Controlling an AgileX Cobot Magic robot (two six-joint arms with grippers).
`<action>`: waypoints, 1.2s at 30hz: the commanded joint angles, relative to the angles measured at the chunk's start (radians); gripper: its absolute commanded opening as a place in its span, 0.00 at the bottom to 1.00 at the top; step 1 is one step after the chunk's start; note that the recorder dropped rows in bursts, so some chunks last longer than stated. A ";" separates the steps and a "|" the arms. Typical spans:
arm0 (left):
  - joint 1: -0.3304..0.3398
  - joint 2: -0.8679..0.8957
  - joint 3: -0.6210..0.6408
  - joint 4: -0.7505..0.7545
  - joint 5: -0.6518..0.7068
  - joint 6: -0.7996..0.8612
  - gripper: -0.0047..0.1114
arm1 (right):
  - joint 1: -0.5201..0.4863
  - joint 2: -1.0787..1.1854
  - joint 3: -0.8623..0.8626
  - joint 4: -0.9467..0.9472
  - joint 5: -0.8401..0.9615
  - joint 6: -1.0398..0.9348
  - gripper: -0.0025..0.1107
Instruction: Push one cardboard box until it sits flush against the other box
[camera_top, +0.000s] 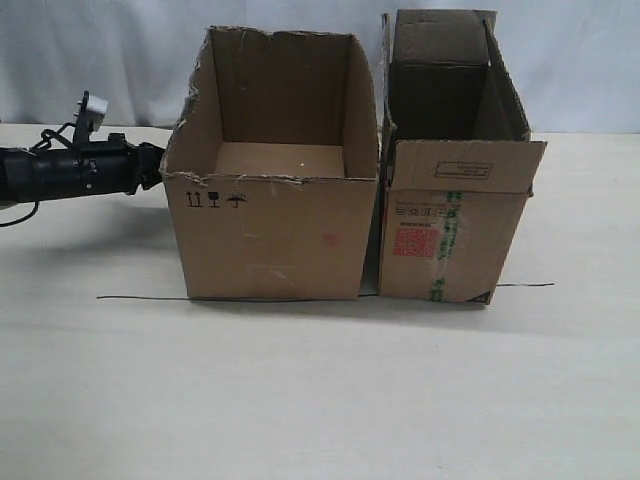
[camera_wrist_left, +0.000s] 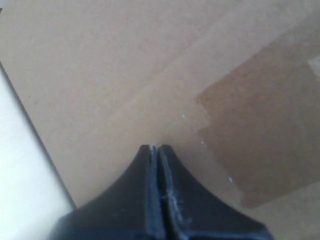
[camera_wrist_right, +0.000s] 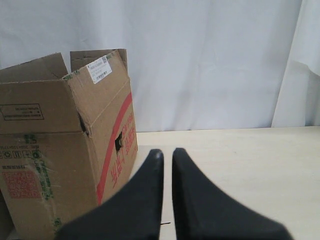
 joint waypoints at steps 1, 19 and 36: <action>-0.008 0.001 -0.009 -0.008 0.021 -0.009 0.04 | 0.005 -0.003 0.004 0.003 0.003 0.001 0.07; -0.049 0.001 -0.018 -0.008 -0.017 0.051 0.04 | 0.005 -0.003 0.004 0.003 0.003 0.001 0.07; -0.083 0.015 -0.118 -0.008 -0.018 0.030 0.04 | 0.005 -0.003 0.004 0.003 0.003 0.001 0.07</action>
